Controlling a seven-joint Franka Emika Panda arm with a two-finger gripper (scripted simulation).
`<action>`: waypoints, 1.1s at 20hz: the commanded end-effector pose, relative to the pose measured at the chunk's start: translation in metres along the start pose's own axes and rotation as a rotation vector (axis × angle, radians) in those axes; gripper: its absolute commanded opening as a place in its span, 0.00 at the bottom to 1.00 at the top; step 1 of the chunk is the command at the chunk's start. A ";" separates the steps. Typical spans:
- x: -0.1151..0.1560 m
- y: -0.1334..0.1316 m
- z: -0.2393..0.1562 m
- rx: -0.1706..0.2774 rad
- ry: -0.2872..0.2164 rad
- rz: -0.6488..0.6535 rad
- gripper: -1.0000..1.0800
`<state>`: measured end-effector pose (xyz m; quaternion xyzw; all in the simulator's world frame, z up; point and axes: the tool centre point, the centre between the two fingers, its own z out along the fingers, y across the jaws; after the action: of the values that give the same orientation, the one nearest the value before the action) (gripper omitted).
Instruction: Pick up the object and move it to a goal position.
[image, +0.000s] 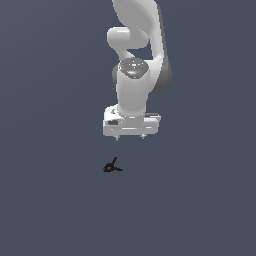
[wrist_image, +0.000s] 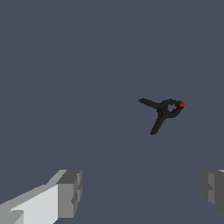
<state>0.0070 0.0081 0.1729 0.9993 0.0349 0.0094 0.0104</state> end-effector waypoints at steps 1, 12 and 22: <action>0.000 0.000 0.000 0.000 0.000 0.000 0.96; 0.013 -0.008 -0.022 0.014 0.049 0.020 0.96; 0.015 -0.004 -0.016 0.018 0.043 0.074 0.96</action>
<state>0.0206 0.0144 0.1909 0.9995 0.0065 0.0320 0.0009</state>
